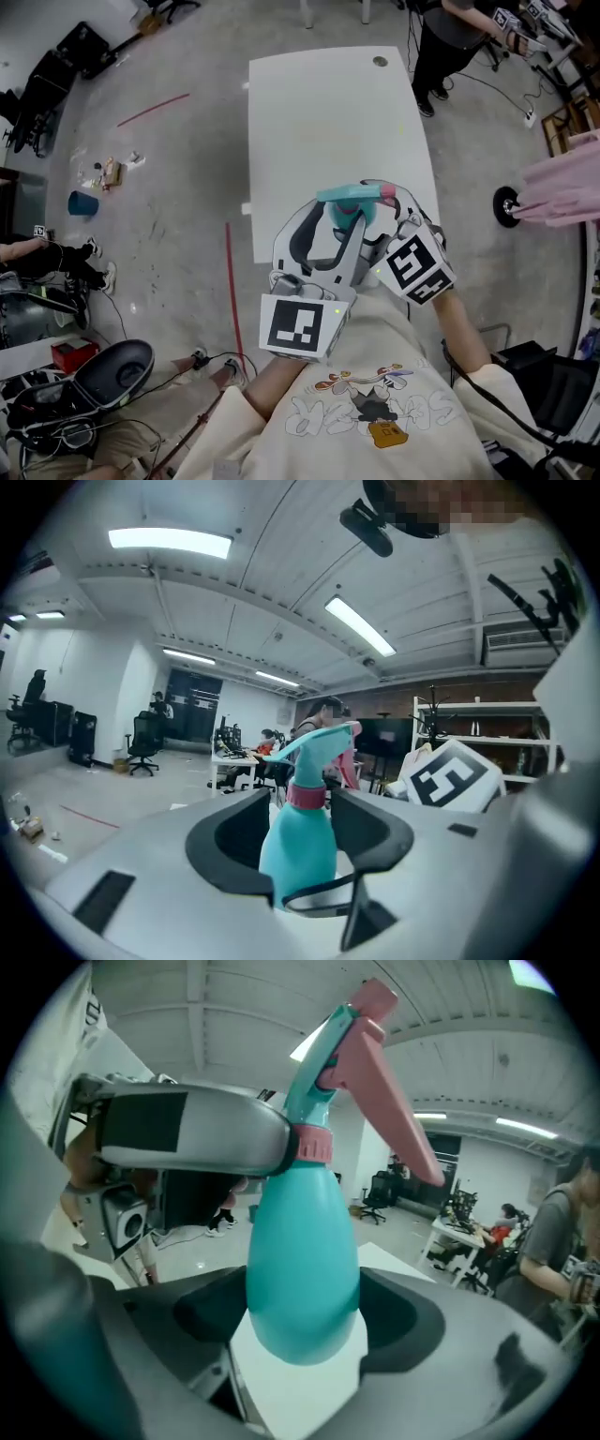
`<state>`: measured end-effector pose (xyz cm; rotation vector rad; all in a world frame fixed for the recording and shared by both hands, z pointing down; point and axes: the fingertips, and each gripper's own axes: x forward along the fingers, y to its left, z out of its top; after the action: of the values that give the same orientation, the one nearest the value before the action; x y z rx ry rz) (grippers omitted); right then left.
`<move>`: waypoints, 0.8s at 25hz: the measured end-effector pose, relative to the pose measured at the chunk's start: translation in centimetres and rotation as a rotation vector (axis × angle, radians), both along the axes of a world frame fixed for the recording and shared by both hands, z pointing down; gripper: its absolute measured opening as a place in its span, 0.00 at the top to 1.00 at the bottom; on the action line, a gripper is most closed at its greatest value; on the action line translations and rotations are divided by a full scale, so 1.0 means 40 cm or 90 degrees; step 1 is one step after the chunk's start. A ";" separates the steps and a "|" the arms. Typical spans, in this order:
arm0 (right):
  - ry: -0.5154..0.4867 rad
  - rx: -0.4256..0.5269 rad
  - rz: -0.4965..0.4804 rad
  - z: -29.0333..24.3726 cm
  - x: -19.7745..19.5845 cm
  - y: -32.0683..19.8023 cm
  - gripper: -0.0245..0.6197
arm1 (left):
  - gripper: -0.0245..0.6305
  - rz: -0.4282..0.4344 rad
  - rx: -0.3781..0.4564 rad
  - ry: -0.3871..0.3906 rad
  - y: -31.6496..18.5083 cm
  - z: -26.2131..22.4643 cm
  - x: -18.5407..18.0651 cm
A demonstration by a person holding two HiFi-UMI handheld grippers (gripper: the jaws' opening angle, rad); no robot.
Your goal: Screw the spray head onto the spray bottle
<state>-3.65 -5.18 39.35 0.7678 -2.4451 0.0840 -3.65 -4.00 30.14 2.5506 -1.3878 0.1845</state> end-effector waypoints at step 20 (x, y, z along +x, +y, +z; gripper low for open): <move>-0.012 -0.025 -0.203 0.046 -0.022 0.102 0.38 | 0.75 0.193 0.022 -0.052 0.057 0.018 0.030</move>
<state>-4.54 -1.10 41.19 0.3538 -2.5433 0.0159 -2.46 -1.74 30.87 2.7992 -1.0302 0.3215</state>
